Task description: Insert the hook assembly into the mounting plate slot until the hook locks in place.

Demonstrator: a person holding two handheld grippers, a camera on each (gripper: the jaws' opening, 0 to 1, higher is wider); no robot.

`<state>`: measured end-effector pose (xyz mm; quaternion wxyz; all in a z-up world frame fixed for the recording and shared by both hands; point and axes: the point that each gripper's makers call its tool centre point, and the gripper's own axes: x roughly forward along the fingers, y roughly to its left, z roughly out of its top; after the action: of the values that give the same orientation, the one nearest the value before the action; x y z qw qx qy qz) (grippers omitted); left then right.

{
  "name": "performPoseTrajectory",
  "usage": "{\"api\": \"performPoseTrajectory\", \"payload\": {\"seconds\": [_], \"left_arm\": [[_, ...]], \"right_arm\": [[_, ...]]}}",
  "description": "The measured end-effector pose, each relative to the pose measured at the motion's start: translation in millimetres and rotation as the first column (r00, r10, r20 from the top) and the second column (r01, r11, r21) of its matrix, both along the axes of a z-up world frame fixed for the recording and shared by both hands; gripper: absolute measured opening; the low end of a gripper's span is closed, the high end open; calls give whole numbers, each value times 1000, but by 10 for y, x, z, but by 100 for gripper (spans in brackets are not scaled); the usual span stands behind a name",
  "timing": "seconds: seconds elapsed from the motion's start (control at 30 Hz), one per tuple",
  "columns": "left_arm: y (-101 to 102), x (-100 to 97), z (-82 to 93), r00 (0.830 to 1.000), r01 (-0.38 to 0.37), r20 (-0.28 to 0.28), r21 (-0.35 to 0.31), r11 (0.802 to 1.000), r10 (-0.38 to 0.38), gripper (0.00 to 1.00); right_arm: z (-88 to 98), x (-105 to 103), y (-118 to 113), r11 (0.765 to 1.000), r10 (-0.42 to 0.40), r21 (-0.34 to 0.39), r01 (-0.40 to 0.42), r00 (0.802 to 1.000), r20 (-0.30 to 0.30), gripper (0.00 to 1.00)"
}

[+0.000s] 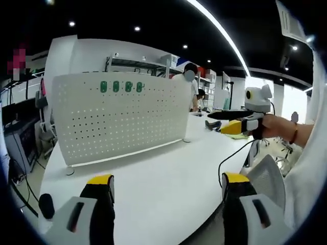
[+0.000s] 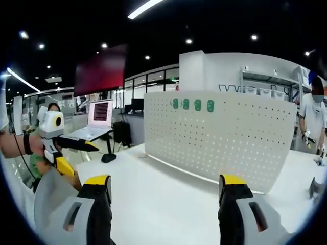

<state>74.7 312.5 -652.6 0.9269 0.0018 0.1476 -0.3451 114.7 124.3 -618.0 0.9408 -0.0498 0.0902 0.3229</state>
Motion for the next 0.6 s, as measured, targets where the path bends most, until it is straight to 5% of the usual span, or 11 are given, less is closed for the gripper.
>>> {"api": "performPoseTrajectory", "payload": {"seconds": [0.37,0.6], "left_arm": [[36,-93,-13,1000,-10,0,14,1000,10,94],[87,-112,18,999,-38,20,14,999,38,94]], "right_arm": [[-208,-287,-119,1000,4,-2,-4,998,-67,90],[-196,-375,-182,1000,4,-11,-5,998,-60,90]]}}
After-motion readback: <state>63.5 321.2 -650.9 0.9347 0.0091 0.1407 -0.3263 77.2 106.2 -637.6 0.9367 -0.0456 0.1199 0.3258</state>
